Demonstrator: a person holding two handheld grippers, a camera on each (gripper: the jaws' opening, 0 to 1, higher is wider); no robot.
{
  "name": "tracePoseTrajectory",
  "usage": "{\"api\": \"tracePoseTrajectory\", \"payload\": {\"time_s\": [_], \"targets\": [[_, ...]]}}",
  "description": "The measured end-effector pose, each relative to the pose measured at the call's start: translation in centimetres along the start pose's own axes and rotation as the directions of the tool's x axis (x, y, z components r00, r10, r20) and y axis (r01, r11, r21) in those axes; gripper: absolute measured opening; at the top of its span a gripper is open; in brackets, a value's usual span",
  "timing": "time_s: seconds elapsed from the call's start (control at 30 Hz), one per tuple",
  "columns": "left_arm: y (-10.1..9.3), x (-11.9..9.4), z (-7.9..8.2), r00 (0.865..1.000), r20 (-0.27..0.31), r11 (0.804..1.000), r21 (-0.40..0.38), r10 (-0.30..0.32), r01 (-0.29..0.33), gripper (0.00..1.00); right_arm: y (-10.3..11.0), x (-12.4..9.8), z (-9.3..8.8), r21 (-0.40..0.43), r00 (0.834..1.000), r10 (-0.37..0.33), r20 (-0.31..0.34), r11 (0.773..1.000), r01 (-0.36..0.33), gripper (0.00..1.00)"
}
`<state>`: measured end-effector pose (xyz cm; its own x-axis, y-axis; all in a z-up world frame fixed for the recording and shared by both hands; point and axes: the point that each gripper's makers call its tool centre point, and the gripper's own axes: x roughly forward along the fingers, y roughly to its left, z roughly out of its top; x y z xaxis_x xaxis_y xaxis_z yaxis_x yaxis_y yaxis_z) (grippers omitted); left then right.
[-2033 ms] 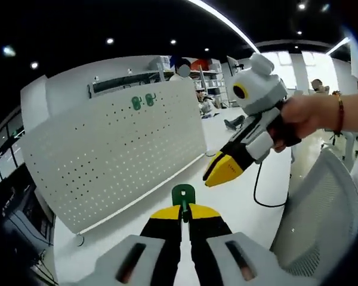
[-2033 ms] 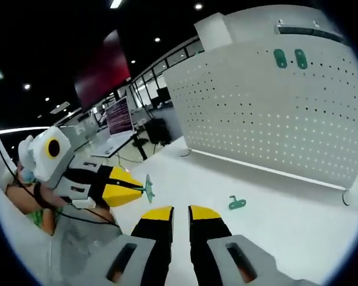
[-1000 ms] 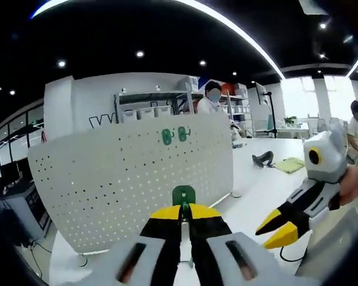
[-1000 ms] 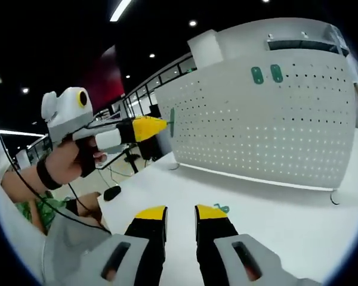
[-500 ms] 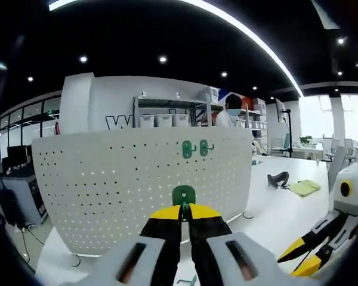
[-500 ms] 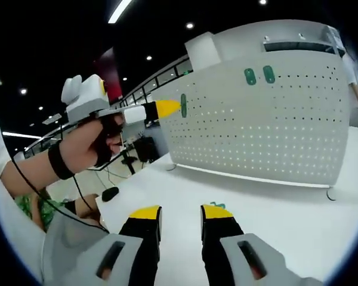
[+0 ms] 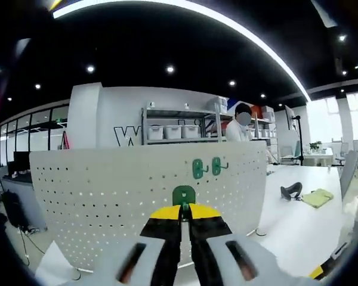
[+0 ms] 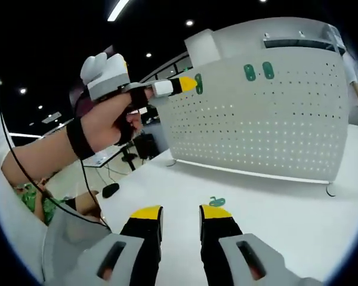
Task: Insert the hook assembly into the mounting plate slot until the hook locks in place.
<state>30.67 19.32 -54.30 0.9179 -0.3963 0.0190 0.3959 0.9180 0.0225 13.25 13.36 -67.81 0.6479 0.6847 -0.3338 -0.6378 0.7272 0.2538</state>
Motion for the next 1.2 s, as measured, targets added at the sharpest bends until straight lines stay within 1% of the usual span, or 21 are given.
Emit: {"api": "tracePoseTrajectory", "payload": {"time_s": [0.1,0.2,0.33,0.37,0.53,0.67,0.9,0.97,1.03,1.1,1.17,1.2], "targets": [[-0.2,0.8,0.6,1.000,0.018,1.000,0.010,0.008,-0.009,0.04,-0.2,-0.2,-0.1,0.007,1.000,-0.007,-0.001,1.000,0.007,0.24],[-0.4,1.7,0.8,1.000,0.020,0.999,0.037,0.009,-0.010,0.04,-0.4,-0.3,-0.2,0.006,1.000,-0.013,-0.006,1.000,0.013,0.25],[-0.5,2.5,1.2,1.000,0.024,0.999,0.051,0.011,-0.012,0.04,-0.9,-0.8,-0.1,-0.004,0.999,-0.038,0.002,0.999,0.038,0.31],[-0.4,2.7,1.4,0.999,0.027,0.998,0.063,0.019,-0.021,0.04,-1.0,-0.9,-0.1,-0.005,0.999,-0.042,0.005,0.999,0.042,0.32],[0.0,3.6,1.4,0.999,0.021,0.998,0.045,0.044,-0.045,0.03,-1.5,-1.2,-0.4,-0.011,0.998,-0.070,0.000,0.998,0.070,0.37],[0.1,4.4,1.7,0.998,0.029,0.997,0.053,0.054,-0.055,0.03,-1.6,-1.4,-0.5,0.000,0.997,-0.075,-0.001,0.997,0.075,0.37],[0.2,5.5,2.4,0.996,0.047,0.996,0.041,0.079,-0.081,0.03,-1.9,-1.7,-0.7,0.008,0.996,-0.088,-0.005,0.996,0.088,0.37],[-0.1,6.0,2.5,0.996,0.050,0.995,0.050,0.079,-0.082,0.03,-2.0,-1.7,-0.7,0.008,0.996,-0.089,-0.006,0.996,0.089,0.37],[-0.1,6.4,2.3,0.995,0.036,0.995,0.045,0.091,-0.092,0.03,-2.1,-1.8,-0.7,0.012,0.996,-0.091,-0.007,0.996,0.091,0.37],[-0.1,6.8,2.2,0.995,0.035,0.994,0.049,0.099,-0.100,0.03,-2.2,-1.8,-0.7,0.014,0.996,-0.093,-0.006,0.996,0.093,0.36],[-0.2,7.2,2.1,0.994,0.030,0.994,0.031,0.102,-0.103,0.04,-2.2,-1.7,-0.8,0.015,0.996,-0.091,-0.009,0.996,0.091,0.36],[0.0,7.4,2.1,0.993,0.030,0.993,0.033,0.114,-0.115,0.04,-2.2,-1.7,-0.9,0.017,0.996,-0.091,-0.012,0.996,0.091,0.36]]}}
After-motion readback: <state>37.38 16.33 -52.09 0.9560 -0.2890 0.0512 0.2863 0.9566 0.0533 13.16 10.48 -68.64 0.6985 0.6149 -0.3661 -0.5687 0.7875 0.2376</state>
